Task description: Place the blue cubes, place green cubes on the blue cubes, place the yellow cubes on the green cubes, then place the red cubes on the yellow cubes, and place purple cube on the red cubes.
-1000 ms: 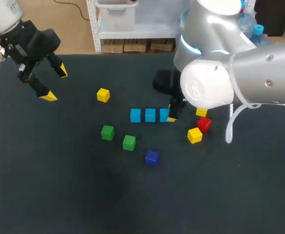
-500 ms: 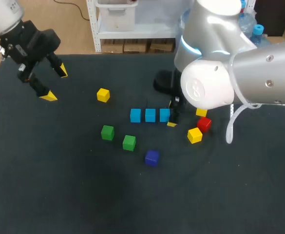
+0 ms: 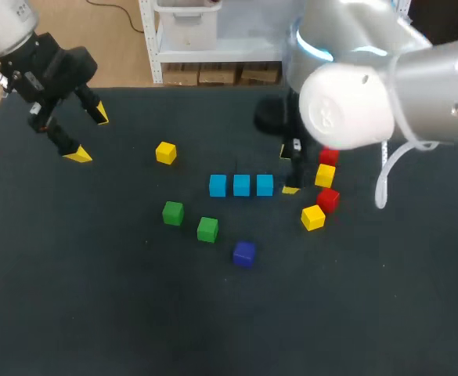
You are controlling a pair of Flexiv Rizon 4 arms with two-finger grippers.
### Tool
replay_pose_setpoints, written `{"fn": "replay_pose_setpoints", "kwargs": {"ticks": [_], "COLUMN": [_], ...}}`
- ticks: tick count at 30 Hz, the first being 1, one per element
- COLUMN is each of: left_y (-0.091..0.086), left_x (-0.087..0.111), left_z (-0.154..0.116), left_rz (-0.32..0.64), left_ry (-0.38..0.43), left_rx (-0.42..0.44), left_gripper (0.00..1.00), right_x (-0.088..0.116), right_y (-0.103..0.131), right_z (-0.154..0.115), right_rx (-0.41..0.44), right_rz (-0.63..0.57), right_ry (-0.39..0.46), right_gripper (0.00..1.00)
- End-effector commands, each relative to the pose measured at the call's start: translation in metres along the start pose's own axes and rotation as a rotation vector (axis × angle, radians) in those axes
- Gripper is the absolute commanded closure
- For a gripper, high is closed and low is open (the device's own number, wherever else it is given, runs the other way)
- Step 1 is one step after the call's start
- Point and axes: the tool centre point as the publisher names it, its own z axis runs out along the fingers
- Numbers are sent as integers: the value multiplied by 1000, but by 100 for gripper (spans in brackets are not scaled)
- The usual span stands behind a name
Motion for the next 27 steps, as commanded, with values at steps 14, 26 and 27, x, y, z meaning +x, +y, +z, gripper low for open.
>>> {"fn": "replay_pose_setpoints", "kwargs": {"ticks": [14,26,27], "left_y": [1,1,1], "left_x": [1,1,1], "left_z": [0,0,0], "left_rz": [1,1,1], "left_ry": [0,0,0], "left_rx": [1,1,1], "left_gripper": [0,0,0], "right_x": [58,113,116], "right_y": [-9,-11,-11], "right_z": [-70,-73,-72], "right_rx": [-91,-76,-76], "right_rz": [-141,-260,-266], "right_ry": [-312,-403,-405], "right_gripper": [0,0,0]}}
